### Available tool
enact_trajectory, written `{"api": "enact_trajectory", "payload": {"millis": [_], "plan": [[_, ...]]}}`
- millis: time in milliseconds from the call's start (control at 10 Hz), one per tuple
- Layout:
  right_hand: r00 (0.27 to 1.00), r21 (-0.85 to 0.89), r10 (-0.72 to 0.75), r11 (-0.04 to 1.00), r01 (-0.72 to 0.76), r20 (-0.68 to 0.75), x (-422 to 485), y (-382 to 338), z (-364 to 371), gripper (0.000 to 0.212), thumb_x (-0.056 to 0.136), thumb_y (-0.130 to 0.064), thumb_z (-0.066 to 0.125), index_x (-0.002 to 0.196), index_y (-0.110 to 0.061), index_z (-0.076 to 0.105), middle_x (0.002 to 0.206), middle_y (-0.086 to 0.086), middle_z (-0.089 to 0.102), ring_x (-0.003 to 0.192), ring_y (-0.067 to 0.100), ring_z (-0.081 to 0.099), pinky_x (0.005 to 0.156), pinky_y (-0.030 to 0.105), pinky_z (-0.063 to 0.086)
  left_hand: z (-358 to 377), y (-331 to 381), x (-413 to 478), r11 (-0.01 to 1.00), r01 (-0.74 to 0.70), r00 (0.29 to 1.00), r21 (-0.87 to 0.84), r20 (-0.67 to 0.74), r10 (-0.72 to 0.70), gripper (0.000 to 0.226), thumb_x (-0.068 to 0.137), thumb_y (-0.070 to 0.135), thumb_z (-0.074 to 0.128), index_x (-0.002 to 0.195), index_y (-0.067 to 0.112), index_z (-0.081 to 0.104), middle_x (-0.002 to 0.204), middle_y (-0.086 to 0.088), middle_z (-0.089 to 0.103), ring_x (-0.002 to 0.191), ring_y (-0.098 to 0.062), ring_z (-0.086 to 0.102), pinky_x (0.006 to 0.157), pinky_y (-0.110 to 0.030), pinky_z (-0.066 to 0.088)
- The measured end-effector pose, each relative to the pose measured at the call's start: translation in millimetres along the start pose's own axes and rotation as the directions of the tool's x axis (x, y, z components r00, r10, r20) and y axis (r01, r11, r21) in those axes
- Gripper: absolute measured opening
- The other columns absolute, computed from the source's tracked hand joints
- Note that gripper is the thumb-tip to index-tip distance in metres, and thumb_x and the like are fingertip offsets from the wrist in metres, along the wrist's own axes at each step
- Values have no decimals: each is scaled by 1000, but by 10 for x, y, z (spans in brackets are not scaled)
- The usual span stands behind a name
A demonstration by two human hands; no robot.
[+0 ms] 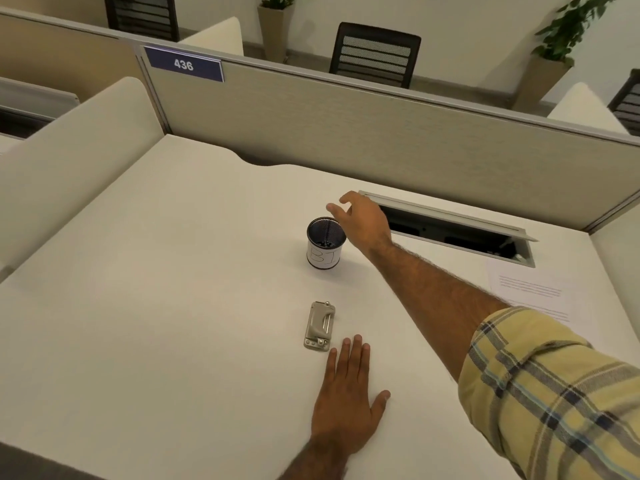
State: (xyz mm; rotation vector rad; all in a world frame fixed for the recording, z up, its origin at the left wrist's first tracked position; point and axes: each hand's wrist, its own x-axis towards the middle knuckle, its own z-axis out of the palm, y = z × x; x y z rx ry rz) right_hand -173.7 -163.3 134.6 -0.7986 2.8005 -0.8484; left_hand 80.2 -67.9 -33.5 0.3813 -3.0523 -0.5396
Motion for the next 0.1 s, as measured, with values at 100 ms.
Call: {"api": "enact_trajectory", "payload": {"millis": [100], "plan": [[1000, 43, 23, 999, -23, 3, -188, 142, 17, 52, 93, -60, 52, 125, -20, 61, 105, 2, 70, 97, 20, 63, 85, 39, 52, 38, -18, 0, 999, -1, 1000, -35, -21, 0, 80, 101, 60, 34, 162, 10, 17, 172, -8, 7, 159, -26, 6, 123, -45, 5]]}}
